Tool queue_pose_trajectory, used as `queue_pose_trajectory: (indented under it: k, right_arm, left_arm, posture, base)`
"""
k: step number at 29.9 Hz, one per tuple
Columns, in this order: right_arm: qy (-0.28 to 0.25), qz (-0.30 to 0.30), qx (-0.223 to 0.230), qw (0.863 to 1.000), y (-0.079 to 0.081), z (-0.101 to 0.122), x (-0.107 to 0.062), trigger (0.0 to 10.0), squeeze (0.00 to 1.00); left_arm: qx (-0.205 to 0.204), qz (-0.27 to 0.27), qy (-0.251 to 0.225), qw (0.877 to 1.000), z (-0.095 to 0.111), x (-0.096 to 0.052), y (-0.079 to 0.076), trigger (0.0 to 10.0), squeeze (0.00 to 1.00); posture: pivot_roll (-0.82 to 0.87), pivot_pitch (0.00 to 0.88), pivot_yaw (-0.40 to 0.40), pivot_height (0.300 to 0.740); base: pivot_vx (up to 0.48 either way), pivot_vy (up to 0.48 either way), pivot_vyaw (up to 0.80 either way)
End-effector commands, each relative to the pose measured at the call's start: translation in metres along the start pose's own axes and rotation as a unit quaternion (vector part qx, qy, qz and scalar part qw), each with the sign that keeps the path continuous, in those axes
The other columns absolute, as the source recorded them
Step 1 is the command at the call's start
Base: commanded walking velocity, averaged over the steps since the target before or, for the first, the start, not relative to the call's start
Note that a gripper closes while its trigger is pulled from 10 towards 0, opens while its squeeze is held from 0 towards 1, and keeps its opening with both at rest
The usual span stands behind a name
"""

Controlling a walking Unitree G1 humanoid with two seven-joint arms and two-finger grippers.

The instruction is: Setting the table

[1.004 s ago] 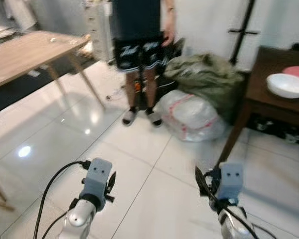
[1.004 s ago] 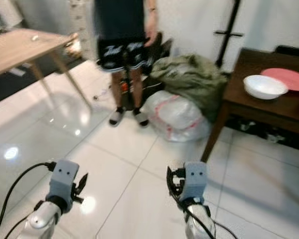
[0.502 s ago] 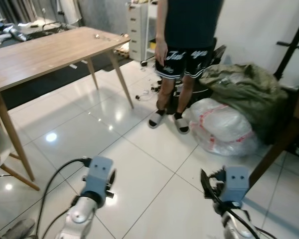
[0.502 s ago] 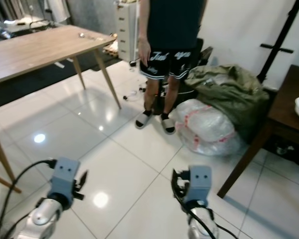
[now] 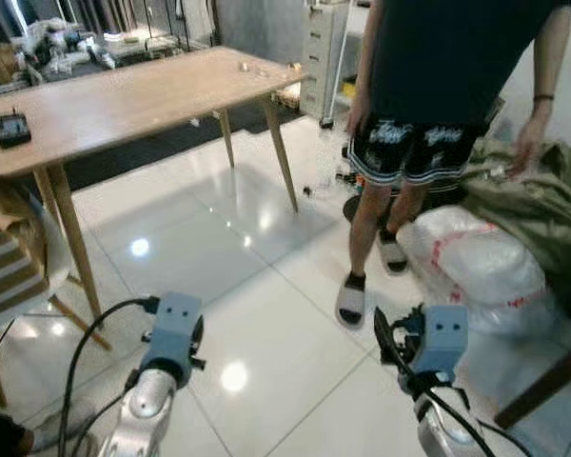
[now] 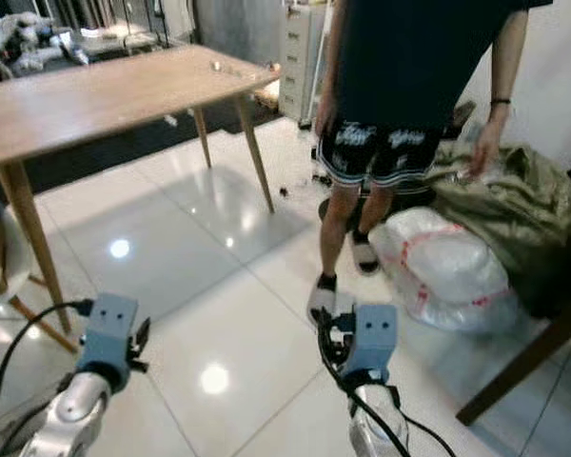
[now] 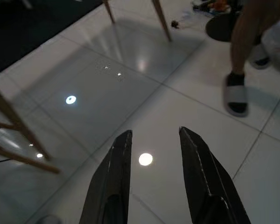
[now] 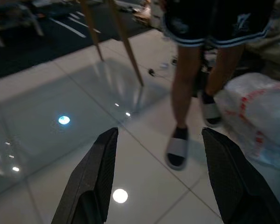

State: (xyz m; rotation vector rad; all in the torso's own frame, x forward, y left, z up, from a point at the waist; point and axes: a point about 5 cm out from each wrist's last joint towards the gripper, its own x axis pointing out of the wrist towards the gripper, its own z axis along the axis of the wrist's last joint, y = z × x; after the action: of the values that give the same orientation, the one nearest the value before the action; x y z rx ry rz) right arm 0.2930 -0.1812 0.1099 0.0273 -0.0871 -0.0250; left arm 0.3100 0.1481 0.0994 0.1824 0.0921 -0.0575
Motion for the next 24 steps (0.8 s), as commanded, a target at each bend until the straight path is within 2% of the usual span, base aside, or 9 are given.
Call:
queue_pose_trajectory:
  k: [1, 19, 24]
  right_arm:
    - [0.002, 0.004, 0.004, 1.000, 0.003, -0.001, -0.001, 10.0, 0.00]
    - [-0.002, 0.003, -0.003, 1.000, 0.004, 0.003, -0.001, 10.0, 0.00]
    - [-0.033, 0.004, -0.001, 0.999, 0.006, 0.021, 0.005, 10.0, 0.00]
  left_arm:
    - [0.002, 0.013, 0.015, 1.000, -0.009, -0.003, 0.008, 10.0, 0.00]
    - [0.002, 0.014, 0.015, 1.000, -0.009, -0.003, 0.009, 10.0, 0.00]
    - [0.007, 0.014, -0.007, 1.000, 0.003, -0.001, 0.011, 10.0, 0.00]
  posture:
    - [0.03, 0.083, 0.086, 0.740]
    - [0.04, 0.085, 0.090, 0.740]
    - [0.04, 0.096, 0.090, 0.740]
  base:
    - [0.480, 0.000, 0.00]
    - [0.480, 0.000, 0.00]
    - [0.480, 0.000, 0.00]
